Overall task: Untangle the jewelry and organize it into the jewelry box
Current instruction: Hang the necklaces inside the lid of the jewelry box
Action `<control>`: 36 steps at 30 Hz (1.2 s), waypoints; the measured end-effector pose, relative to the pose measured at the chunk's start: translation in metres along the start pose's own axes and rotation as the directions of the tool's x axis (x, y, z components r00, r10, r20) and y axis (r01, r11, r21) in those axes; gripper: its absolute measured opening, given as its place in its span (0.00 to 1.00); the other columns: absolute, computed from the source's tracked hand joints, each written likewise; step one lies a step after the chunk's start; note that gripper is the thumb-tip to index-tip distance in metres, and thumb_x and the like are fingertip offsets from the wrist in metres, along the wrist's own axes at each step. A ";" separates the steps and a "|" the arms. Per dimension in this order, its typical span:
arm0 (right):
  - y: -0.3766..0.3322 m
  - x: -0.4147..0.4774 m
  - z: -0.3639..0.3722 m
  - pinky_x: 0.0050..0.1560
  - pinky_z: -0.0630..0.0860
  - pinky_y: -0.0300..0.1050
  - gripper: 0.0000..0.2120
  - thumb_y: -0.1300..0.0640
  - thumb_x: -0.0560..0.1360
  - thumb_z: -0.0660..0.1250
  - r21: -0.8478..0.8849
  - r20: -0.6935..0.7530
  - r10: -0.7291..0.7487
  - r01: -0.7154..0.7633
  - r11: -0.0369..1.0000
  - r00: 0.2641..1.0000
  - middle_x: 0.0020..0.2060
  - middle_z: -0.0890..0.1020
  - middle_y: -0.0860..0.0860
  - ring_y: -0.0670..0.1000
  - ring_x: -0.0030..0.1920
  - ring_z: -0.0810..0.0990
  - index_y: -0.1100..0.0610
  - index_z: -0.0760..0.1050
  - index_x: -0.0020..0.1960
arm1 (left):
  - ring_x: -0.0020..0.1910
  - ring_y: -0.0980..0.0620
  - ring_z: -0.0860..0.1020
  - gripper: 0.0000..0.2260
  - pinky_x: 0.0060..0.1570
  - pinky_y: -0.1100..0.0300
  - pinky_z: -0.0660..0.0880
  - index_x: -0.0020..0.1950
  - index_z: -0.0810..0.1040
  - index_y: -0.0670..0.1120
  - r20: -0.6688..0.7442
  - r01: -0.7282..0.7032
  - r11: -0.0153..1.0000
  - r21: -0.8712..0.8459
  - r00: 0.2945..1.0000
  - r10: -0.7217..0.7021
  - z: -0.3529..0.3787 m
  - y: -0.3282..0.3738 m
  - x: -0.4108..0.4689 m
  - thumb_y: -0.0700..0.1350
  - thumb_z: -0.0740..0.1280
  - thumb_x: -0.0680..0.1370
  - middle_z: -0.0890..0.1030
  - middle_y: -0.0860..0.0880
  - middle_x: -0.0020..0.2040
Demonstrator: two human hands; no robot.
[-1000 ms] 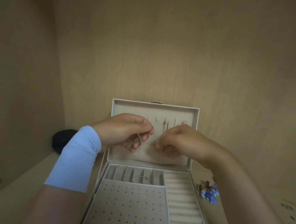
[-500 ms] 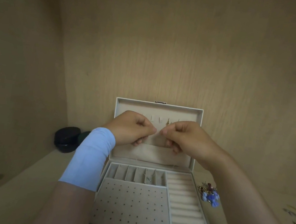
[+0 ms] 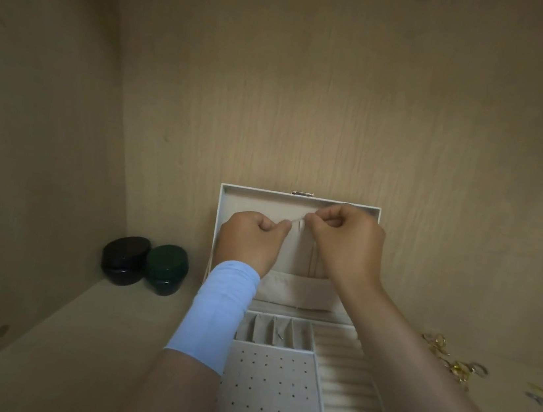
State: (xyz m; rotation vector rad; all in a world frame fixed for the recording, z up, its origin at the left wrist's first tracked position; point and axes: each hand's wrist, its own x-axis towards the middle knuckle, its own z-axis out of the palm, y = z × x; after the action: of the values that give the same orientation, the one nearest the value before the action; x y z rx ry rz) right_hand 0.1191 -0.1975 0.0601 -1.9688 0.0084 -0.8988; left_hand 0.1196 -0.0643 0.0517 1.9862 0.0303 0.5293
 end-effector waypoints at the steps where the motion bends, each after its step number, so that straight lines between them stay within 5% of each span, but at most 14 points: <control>1: -0.001 0.001 0.001 0.37 0.72 0.30 0.03 0.54 0.72 0.75 -0.016 -0.006 -0.005 0.005 1.000 1.000 0.32 0.82 0.43 0.40 0.36 0.80 0.52 0.82 0.40 | 0.43 0.56 0.78 0.13 0.45 0.65 0.68 0.36 0.80 0.49 -0.005 0.011 1.000 -0.005 1.000 -0.011 0.001 -0.001 0.000 0.55 0.69 0.76 0.81 0.58 0.40; 7: -0.004 0.001 0.000 0.39 0.74 0.37 0.04 0.57 0.72 0.73 -0.137 0.015 -0.025 0.027 0.990 1.000 0.32 0.81 0.43 0.45 0.38 0.81 0.53 0.81 0.38 | 0.39 0.48 0.80 0.17 0.34 0.65 0.69 0.38 0.81 0.41 0.011 0.001 0.996 0.086 1.000 -0.002 0.003 0.002 -0.002 0.53 0.66 0.77 0.83 0.48 0.37; 11: -0.001 -0.005 -0.007 0.40 0.77 0.40 0.04 0.57 0.72 0.72 -0.194 0.100 -0.032 0.051 0.980 0.994 0.34 0.83 0.44 0.44 0.37 0.81 0.53 0.82 0.38 | 0.30 0.47 0.77 0.15 0.39 0.59 0.77 0.35 0.78 0.44 0.257 0.010 0.990 0.141 0.965 -0.046 -0.006 0.005 0.001 0.52 0.66 0.77 0.78 0.48 0.28; 14: 0.007 -0.012 -0.014 0.42 0.76 0.38 0.05 0.55 0.73 0.71 -0.212 0.194 0.005 0.037 0.977 0.981 0.36 0.84 0.45 0.45 0.40 0.82 0.54 0.83 0.39 | 0.25 0.52 0.75 0.13 0.33 0.60 0.76 0.37 0.77 0.44 0.516 0.038 0.996 0.081 0.853 -0.074 -0.014 0.008 0.000 0.48 0.67 0.79 0.77 0.51 0.25; 17: 0.016 -0.018 -0.017 0.48 0.80 0.45 0.13 0.54 0.75 0.67 -0.119 0.283 0.149 -0.119 0.986 0.947 0.34 0.84 0.55 0.54 0.32 0.81 0.61 0.82 0.38 | 0.31 0.53 0.79 0.09 0.35 0.61 0.78 0.43 0.77 0.43 0.669 0.055 0.998 0.038 0.740 -0.066 -0.022 0.009 -0.002 0.45 0.65 0.81 0.80 0.49 0.32; 20: 0.012 -0.026 -0.023 0.35 0.81 0.50 0.18 0.49 0.78 0.65 -0.005 0.437 0.277 -0.305 0.952 0.856 0.34 0.85 0.60 0.55 0.27 0.80 0.62 0.84 0.41 | 0.42 0.53 0.84 0.08 0.45 0.62 0.81 0.53 0.79 0.41 0.783 0.098 0.993 0.068 0.612 -0.114 -0.031 0.009 -0.005 0.45 0.64 0.81 0.85 0.47 0.43; 23: 0.007 -0.032 -0.024 0.36 0.81 0.50 0.18 0.48 0.78 0.68 0.071 0.562 0.304 -0.411 0.909 0.769 0.36 0.85 0.62 0.57 0.31 0.81 0.63 0.84 0.43 | 0.55 0.51 0.83 0.11 0.59 0.57 0.78 0.60 0.78 0.41 0.831 0.074 0.991 0.111 0.540 -0.133 -0.036 0.008 -0.007 0.45 0.65 0.81 0.84 0.45 0.56; 27: 0.009 -0.031 -0.019 0.35 0.80 0.45 0.07 0.56 0.75 0.73 0.166 0.543 0.292 -0.442 0.881 0.787 0.33 0.85 0.54 0.51 0.32 0.81 0.61 0.85 0.45 | 0.58 0.50 0.81 0.11 0.61 0.56 0.77 0.61 0.79 0.44 0.827 0.075 0.987 0.140 0.539 -0.158 -0.045 0.009 -0.008 0.45 0.66 0.80 0.83 0.43 0.59; 31: 0.013 -0.021 -0.026 0.45 0.75 0.40 0.06 0.55 0.75 0.73 0.132 0.486 0.176 -0.271 0.953 0.856 0.30 0.83 0.43 0.39 0.33 0.78 0.56 0.86 0.42 | 0.53 0.53 0.83 0.11 0.53 0.60 0.80 0.60 0.81 0.48 0.718 -0.014 0.988 0.152 0.688 -0.100 -0.044 0.009 -0.004 0.46 0.67 0.79 0.85 0.47 0.54; 34: 0.013 -0.016 -0.032 0.60 0.77 0.46 0.08 0.53 0.75 0.72 0.078 0.472 0.073 -0.123 0.989 0.879 0.34 0.86 0.45 0.42 0.40 0.84 0.54 0.85 0.39 | 0.48 0.54 0.83 0.08 0.46 0.61 0.77 0.54 0.83 0.47 0.695 -0.089 0.988 0.127 0.719 -0.024 -0.027 0.011 -0.008 0.47 0.66 0.79 0.86 0.48 0.47; 36: 0.013 -0.014 -0.034 0.56 0.81 0.51 0.10 0.53 0.76 0.71 0.055 0.453 0.039 -0.071 0.996 0.890 0.33 0.86 0.47 0.46 0.40 0.85 0.55 0.85 0.38 | 0.44 0.53 0.82 0.09 0.45 0.60 0.73 0.48 0.82 0.44 0.688 -0.119 0.987 0.105 0.725 0.015 -0.017 0.011 -0.011 0.48 0.66 0.79 0.85 0.46 0.43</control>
State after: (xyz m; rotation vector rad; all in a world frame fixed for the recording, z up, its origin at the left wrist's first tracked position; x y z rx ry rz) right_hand 0.0928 -0.2257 0.0520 -2.0575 -0.2322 -0.3794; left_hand 0.1008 -0.0577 0.0637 2.2205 -0.4851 -0.2087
